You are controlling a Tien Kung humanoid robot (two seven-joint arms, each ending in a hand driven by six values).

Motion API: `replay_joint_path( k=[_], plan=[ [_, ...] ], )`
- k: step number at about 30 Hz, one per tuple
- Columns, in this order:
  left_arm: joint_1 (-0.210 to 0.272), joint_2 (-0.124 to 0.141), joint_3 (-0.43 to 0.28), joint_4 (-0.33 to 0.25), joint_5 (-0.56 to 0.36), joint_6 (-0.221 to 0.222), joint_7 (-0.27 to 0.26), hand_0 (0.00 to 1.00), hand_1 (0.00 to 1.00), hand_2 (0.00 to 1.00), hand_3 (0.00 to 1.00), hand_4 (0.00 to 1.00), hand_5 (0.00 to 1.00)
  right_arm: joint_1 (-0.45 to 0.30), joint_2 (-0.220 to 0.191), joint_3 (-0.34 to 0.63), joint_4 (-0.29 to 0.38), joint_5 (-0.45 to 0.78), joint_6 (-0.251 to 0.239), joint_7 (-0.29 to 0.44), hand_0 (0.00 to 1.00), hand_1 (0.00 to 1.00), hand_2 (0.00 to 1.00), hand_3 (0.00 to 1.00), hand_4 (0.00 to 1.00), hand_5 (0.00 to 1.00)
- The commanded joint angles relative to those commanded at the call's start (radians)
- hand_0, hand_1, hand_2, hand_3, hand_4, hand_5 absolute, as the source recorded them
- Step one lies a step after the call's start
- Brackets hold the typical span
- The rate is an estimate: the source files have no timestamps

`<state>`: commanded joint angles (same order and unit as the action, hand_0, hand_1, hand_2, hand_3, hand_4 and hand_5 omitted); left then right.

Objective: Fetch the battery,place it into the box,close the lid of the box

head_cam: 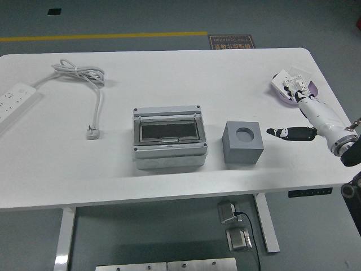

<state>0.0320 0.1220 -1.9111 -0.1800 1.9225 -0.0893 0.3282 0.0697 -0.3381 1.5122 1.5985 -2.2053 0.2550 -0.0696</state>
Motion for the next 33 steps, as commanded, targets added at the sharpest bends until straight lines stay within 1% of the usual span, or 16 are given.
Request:
replay_joint_path(
  k=[2, 8, 15, 17, 22, 23, 28, 33],
  plan=[
    [0.000, -0.002, -0.001, 0.000, -0.001, 0.000, 0.000, 0.599, 0.626, 0.617, 0.651, 0.721, 0.245, 0.008, -0.030, -0.037, 0.006, 0.009, 0.005, -0.004, 0.998, 0.998, 0.998, 0.998, 0.998, 0.379],
    [-0.001, -0.004, -0.002, 0.000, -0.005, 0.001, -0.002, 0.599, 0.625, 0.617, 0.652, 0.721, 0.244, 0.025, -0.096, -0.115, 0.028, 0.026, 0.023, -0.014, 0.998, 0.998, 0.998, 0.998, 0.998, 0.371],
    [-0.005, -0.005, -0.005, 0.000, -0.004, 0.001, -0.003, 0.600, 0.625, 0.617, 0.652, 0.721, 0.245, 0.058, -0.143, -0.164, 0.051, 0.031, 0.052, -0.035, 0.998, 0.998, 0.998, 0.998, 0.998, 0.371],
    [-0.006, -0.004, -0.006, 0.000, -0.003, 0.001, -0.003, 0.600, 0.625, 0.617, 0.652, 0.721, 0.245, 0.073, -0.152, -0.179, 0.049, 0.029, 0.060, -0.044, 0.998, 0.998, 0.998, 0.998, 0.998, 0.373],
    [-0.010, -0.004, -0.006, 0.000, -0.001, 0.001, -0.004, 0.600, 0.625, 0.616, 0.651, 0.721, 0.245, 0.132, -0.166, -0.235, 0.010, 0.015, 0.092, -0.076, 0.998, 0.998, 0.998, 0.998, 0.998, 0.372],
    [-0.011, -0.004, -0.005, 0.000, -0.002, 0.001, -0.005, 0.600, 0.625, 0.616, 0.651, 0.721, 0.245, 0.147, -0.168, -0.250, -0.003, 0.009, 0.104, -0.084, 0.998, 0.998, 0.998, 0.998, 0.998, 0.372],
    [-0.014, -0.004, -0.003, 0.000, -0.002, 0.002, -0.005, 0.600, 0.625, 0.616, 0.651, 0.721, 0.245, 0.205, -0.166, -0.298, -0.041, -0.015, 0.137, -0.119, 0.998, 0.998, 0.998, 0.998, 0.998, 0.374],
    [-0.014, -0.004, -0.002, 0.000, -0.002, 0.003, -0.005, 0.600, 0.625, 0.614, 0.651, 0.720, 0.242, 0.236, -0.164, -0.312, -0.052, -0.026, 0.158, -0.138, 0.998, 0.998, 0.998, 0.998, 0.998, 0.369]
  ],
)
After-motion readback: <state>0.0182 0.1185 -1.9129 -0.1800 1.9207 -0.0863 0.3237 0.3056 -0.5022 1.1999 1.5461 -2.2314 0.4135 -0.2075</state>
